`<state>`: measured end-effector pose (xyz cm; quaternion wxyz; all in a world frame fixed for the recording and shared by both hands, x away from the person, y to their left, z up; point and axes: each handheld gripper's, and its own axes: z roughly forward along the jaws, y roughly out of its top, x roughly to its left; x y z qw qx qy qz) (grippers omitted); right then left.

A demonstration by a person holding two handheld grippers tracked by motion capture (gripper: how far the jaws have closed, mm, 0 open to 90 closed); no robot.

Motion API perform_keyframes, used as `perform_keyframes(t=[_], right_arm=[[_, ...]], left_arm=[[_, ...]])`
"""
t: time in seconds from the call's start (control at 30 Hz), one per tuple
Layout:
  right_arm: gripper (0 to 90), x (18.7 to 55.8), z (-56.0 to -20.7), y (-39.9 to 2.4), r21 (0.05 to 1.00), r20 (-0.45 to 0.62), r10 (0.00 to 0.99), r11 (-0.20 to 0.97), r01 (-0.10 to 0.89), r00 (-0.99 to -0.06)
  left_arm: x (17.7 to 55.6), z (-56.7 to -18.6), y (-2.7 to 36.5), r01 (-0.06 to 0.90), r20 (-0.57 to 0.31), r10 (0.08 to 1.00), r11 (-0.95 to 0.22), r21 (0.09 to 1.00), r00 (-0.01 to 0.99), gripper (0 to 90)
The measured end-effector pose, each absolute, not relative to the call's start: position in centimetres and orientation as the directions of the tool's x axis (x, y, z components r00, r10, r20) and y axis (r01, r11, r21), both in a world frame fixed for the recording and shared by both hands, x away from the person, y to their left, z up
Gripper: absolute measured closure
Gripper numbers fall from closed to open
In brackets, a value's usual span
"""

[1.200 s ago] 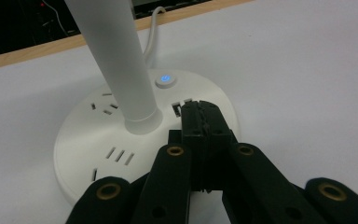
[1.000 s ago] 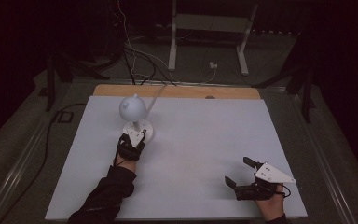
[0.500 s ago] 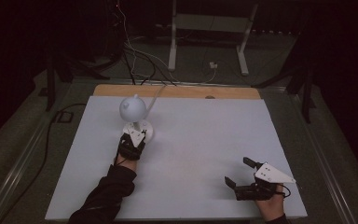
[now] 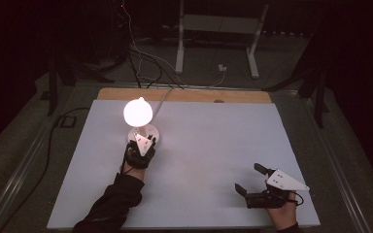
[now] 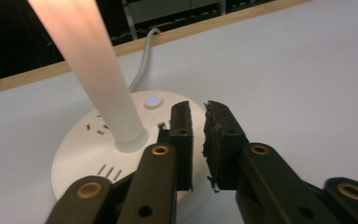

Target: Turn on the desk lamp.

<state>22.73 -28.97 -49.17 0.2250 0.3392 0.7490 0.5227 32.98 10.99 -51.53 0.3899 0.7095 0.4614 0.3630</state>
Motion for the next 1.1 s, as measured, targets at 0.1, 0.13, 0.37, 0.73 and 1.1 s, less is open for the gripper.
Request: perform_keyframes(t=[0.1,0.13,0.37,0.73,1.1], right_arm=[[0.0,22.7,-49.2,-28.9,0.936,0.017,0.743,0.224,0.273,-0.669],[0.0,22.7,-49.2,-28.9,0.936,0.017,0.743,0.224,0.272,-0.67],[0.0,22.7,-49.2,-28.9,0.935,0.019,0.743,0.224,0.274,-0.669],[0.0,22.8,-49.3,-28.9,0.935,0.025,0.741,0.22,0.277,-0.671],[0.0,23.0,-49.5,-29.1,0.934,0.036,0.744,0.212,0.287,-0.667]], left_arm=[[33.0,-51.4,10.7,0.407,0.159,0.952,-0.259,0.876,0.262,52.1],[33.0,-51.3,10.7,0.414,0.161,0.953,-0.258,0.873,0.255,48.4],[32.9,-51.0,10.7,0.424,0.126,0.959,-0.228,0.877,0.255,28.2],[32.7,-50.6,10.9,0.481,0.04,0.943,-0.204,0.853,0.331,2.6],[31.8,-49.1,11.8,0.491,-0.035,0.892,-0.215,0.844,0.451,0.2]])
